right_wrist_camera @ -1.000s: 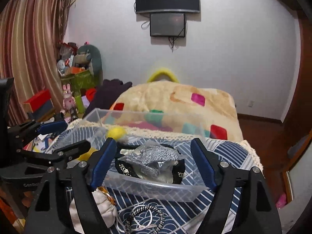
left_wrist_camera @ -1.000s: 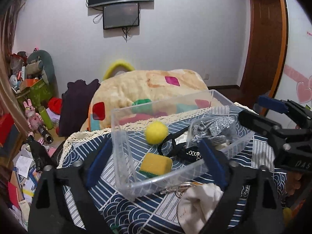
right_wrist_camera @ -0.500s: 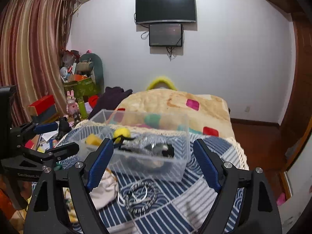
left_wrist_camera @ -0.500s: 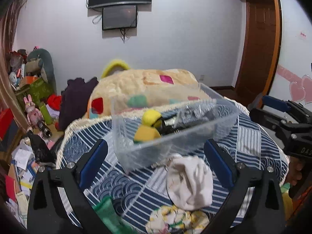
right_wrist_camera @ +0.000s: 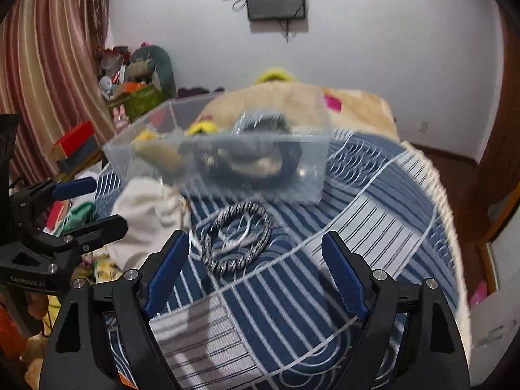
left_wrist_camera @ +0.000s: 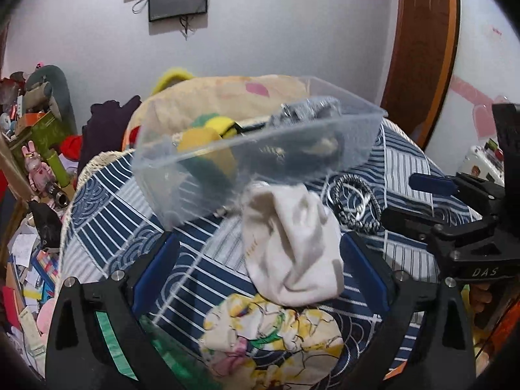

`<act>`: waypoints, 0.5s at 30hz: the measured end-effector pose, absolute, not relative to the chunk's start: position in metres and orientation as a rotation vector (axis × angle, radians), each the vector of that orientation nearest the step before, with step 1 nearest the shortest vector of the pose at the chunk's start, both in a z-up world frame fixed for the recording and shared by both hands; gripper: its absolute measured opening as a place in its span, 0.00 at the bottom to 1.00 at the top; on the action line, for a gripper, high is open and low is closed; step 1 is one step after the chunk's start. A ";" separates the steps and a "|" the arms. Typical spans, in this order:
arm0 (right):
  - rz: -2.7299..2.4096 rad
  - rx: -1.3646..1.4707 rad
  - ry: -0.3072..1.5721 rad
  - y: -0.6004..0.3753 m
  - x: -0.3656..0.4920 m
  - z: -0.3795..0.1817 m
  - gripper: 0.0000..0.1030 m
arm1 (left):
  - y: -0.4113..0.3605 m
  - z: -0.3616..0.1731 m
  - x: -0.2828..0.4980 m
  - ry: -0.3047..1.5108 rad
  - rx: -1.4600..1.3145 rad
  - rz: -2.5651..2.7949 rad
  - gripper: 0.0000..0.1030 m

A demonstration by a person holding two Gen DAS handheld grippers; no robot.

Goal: Organize soft objects
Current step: 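Grasp the white sock with the left tool while the right tool grasps the beaded bracelet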

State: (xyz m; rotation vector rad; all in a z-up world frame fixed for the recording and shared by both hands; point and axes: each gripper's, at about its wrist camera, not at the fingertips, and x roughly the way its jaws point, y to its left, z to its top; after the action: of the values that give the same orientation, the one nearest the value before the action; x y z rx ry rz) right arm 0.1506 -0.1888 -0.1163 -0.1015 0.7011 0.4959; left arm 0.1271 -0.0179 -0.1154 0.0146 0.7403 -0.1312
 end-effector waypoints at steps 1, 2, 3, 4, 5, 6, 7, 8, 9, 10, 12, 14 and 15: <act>0.504 -0.102 0.710 -0.187 0.150 -0.120 0.79 | -0.019 -0.119 0.128 0.747 0.012 -0.132 0.97; 0.509 -0.104 0.714 -0.186 0.150 -0.121 0.78 | -0.019 -0.121 0.128 0.752 0.008 -0.135 0.97; 0.516 -0.108 0.719 -0.184 0.150 -0.123 0.77 | -0.019 -0.123 0.129 0.757 0.002 -0.139 0.97; 0.520 -0.111 0.722 -0.182 0.148 -0.123 0.73 | -0.019 -0.126 0.131 0.766 -0.010 -0.142 0.97; 0.526 -0.114 0.729 -0.180 0.149 -0.125 0.69 | -0.018 -0.128 0.132 0.770 -0.018 -0.143 0.97; 0.531 -0.115 0.736 -0.180 0.150 -0.126 0.67 | -0.018 -0.130 0.134 0.775 -0.030 -0.143 0.96; 0.539 -0.117 0.748 -0.178 0.151 -0.128 0.62 | -0.016 -0.131 0.136 0.780 -0.041 -0.146 0.94; 0.541 -0.119 0.757 -0.176 0.152 -0.130 0.58 | -0.016 -0.133 0.138 0.787 -0.049 -0.152 0.87; 0.543 -0.118 0.765 -0.175 0.153 -0.131 0.57 | -0.016 -0.134 0.141 0.794 -0.052 -0.158 0.80; 0.540 -0.120 0.771 -0.173 0.153 -0.134 0.55 | -0.017 -0.136 0.142 0.802 -0.054 -0.167 0.79; 0.534 -0.126 0.760 -0.172 0.152 -0.134 0.52 | -0.018 -0.140 0.144 0.814 -0.068 -0.186 0.73; 0.531 -0.128 0.757 -0.172 0.151 -0.134 0.44 | -0.019 -0.142 0.145 0.819 -0.081 -0.210 0.67; 0.529 -0.132 0.754 -0.172 0.151 -0.134 0.42 | -0.019 -0.142 0.145 0.815 -0.080 -0.215 0.63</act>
State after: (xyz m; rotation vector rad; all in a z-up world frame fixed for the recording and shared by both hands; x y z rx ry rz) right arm 0.1513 -0.1721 -0.1338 -0.1321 0.7542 0.5289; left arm 0.1447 -0.0189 -0.1420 -0.0803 0.8149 -0.2153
